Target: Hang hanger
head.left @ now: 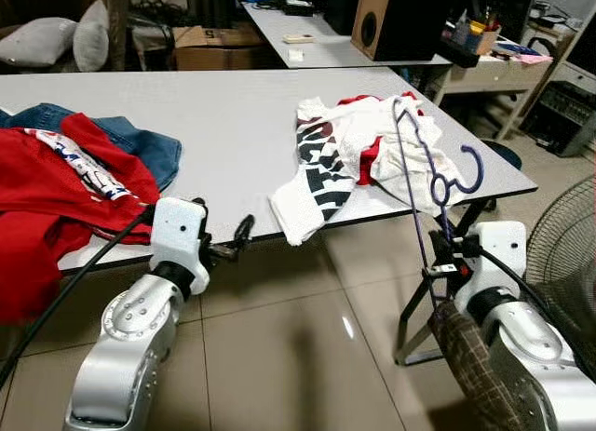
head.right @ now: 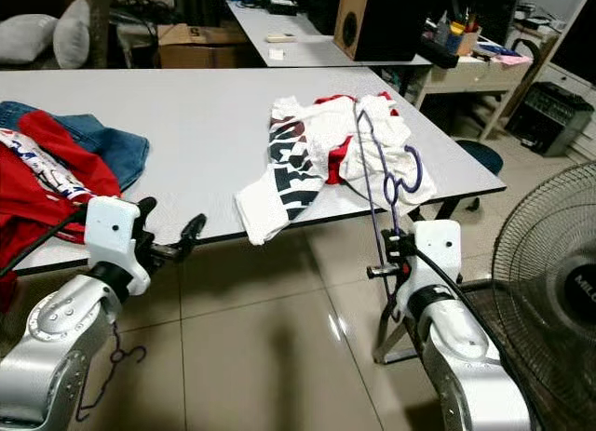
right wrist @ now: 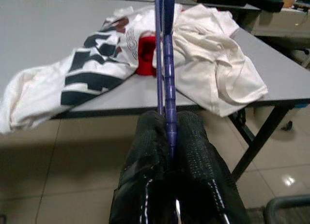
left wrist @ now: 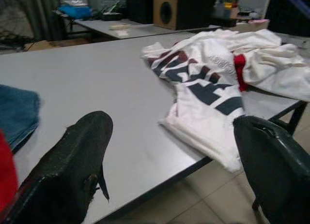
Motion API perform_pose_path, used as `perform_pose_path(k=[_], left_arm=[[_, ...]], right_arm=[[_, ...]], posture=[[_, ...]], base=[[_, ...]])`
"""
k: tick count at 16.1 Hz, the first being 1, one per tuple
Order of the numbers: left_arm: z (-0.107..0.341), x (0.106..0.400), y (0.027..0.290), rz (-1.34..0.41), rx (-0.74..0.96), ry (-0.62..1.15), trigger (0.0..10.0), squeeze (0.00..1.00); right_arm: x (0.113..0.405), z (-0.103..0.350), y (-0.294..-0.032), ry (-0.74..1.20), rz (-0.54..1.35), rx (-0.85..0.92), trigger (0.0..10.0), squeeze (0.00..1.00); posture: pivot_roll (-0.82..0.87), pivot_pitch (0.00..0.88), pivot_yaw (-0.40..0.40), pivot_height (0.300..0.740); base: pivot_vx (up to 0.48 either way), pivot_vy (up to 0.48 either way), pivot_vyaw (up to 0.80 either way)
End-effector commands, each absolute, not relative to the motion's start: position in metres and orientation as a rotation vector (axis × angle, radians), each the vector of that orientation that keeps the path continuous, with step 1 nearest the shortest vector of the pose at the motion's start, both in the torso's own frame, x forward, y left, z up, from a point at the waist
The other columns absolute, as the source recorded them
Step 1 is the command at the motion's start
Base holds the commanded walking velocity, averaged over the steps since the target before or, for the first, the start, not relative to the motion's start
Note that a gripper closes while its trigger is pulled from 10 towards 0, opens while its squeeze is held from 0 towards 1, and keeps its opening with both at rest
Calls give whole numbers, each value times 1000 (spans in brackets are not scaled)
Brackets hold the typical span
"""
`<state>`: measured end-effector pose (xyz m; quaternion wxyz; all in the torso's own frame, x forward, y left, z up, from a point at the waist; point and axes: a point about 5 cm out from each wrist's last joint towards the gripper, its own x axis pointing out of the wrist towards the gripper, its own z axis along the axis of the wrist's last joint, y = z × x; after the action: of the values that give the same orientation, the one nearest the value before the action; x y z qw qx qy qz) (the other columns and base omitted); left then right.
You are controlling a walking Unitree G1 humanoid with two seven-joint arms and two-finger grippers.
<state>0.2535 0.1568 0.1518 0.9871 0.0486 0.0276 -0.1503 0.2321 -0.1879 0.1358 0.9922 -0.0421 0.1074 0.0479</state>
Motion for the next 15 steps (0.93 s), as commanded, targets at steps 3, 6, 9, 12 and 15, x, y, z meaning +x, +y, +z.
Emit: perform_pose_path(k=[3, 6, 9, 12, 15], left_arm=[[148, 255, 146, -337, 117, 39, 10000, 0], [147, 254, 146, -317, 172, 32, 10000, 0], [149, 256, 140, -333, 190, 16, 10000, 0], [147, 257, 140, -320, 142, 34, 10000, 0], [147, 257, 142, -318, 183, 25, 10000, 0]], right_arm=[[225, 142, -200, 201, 54, -89, 10000, 0], [222, 141, -201, 204, 30, -62, 10000, 0], [219, 139, -194, 196, 39, -46, 10000, 0], [220, 137, -191, 194, 55, -47, 10000, 0], [221, 139, -192, 189, 58, -43, 10000, 0]], posture=[[-114, 0, -70, 740], [-123, 0, -78, 740], [-118, 0, -73, 740], [-115, 0, -65, 740], [-112, 0, -67, 740]], base=[[0, 0, -777], [0, 0, -800], [0, -196, -138], [0, -114, 0], [0, 0, 0]])
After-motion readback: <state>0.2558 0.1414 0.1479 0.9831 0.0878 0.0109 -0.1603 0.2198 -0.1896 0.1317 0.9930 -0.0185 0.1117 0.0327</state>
